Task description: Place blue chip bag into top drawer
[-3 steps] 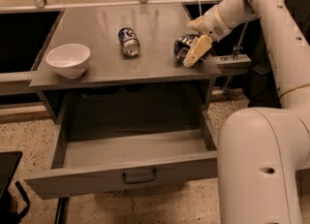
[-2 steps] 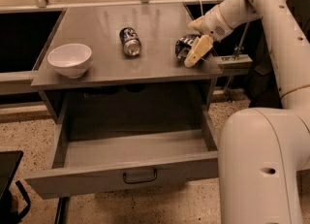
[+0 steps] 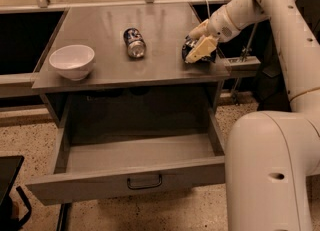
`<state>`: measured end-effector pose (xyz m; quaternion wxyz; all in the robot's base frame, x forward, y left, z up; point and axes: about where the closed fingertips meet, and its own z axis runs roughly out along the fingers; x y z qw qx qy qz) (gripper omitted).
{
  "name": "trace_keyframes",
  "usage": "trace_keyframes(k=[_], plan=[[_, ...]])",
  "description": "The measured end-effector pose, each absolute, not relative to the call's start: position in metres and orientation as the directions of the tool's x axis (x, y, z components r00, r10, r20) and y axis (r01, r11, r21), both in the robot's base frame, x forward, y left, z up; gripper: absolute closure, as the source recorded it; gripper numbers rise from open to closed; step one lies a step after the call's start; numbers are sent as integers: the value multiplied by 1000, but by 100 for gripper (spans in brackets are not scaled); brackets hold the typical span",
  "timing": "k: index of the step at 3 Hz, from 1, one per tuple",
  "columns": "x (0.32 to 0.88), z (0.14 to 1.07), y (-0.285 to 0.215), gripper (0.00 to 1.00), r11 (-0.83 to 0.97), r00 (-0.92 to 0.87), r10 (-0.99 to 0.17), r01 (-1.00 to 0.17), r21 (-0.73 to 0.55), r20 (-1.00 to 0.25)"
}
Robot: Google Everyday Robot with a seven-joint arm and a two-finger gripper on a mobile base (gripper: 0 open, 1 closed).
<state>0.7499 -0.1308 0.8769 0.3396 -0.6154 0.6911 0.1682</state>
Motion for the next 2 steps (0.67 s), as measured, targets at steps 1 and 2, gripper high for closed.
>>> trace_keyframes(k=[1, 2], plan=[[750, 877, -131, 66, 186, -12, -736, -965, -186, -676], [750, 877, -131, 89, 186, -12, -736, -965, -186, -676]])
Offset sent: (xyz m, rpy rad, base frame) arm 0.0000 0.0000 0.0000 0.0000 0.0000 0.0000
